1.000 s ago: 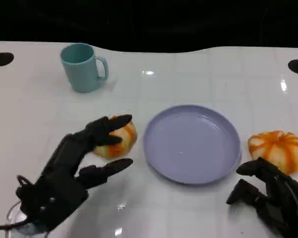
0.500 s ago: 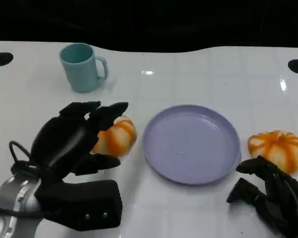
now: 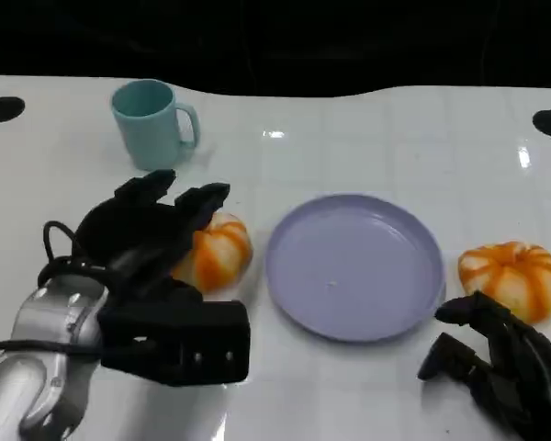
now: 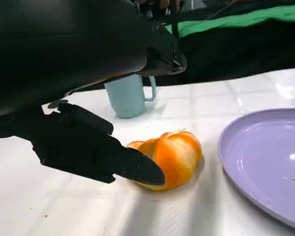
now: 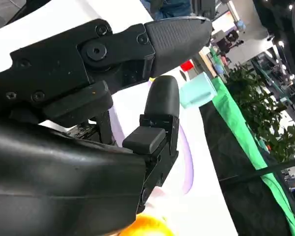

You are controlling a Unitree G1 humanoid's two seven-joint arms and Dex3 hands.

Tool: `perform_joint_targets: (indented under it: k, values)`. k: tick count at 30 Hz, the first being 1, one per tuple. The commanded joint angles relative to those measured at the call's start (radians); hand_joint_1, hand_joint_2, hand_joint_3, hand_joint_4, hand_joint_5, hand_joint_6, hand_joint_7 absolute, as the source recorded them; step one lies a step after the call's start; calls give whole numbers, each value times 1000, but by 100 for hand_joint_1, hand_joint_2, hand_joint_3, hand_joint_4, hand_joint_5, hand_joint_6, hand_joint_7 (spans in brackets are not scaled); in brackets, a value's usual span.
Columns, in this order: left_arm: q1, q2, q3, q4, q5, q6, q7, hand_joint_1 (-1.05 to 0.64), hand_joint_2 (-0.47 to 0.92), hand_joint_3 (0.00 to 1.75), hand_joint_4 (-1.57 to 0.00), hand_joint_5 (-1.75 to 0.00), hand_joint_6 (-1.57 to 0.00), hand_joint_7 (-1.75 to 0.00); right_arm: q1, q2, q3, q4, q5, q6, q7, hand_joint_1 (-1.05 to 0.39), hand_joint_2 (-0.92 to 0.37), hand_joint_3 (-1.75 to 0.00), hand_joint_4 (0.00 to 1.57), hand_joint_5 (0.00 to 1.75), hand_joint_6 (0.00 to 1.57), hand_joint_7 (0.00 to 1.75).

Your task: Grasp the bread from the table and place it into the plate.

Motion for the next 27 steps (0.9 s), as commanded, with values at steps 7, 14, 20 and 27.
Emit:
perform_joint_targets:
  k: [7, 14, 20, 27]
  values:
    - [-184, -71, -91, 320, -8, 93, 17, -45, 81, 1, -3, -2, -11, 0, 3, -24, -6, 32, -8, -43, 26, -56, -92, -17, 66, 153, 63, 118]
    - [-296, -111, -125, 530, -40, 89, 63, -46, 80, 0, -8, -4, -13, -1, 7, -23, -7, 33, -3, -52, 32, -54, -92, -19, 69, 147, 62, 116]
    - [-373, -133, -153, 678, -71, 59, 108, -47, 81, 0, -11, -5, -17, -2, 7, -25, -7, 41, 1, -66, 51, -53, -92, -22, 68, 147, 61, 116]
    - [-465, -158, -171, 868, -128, -10, 111, -47, 80, 0, -13, -5, -19, -1, 14, -20, -4, 26, -3, -63, 37, -54, -92, -21, 69, 148, 62, 116]
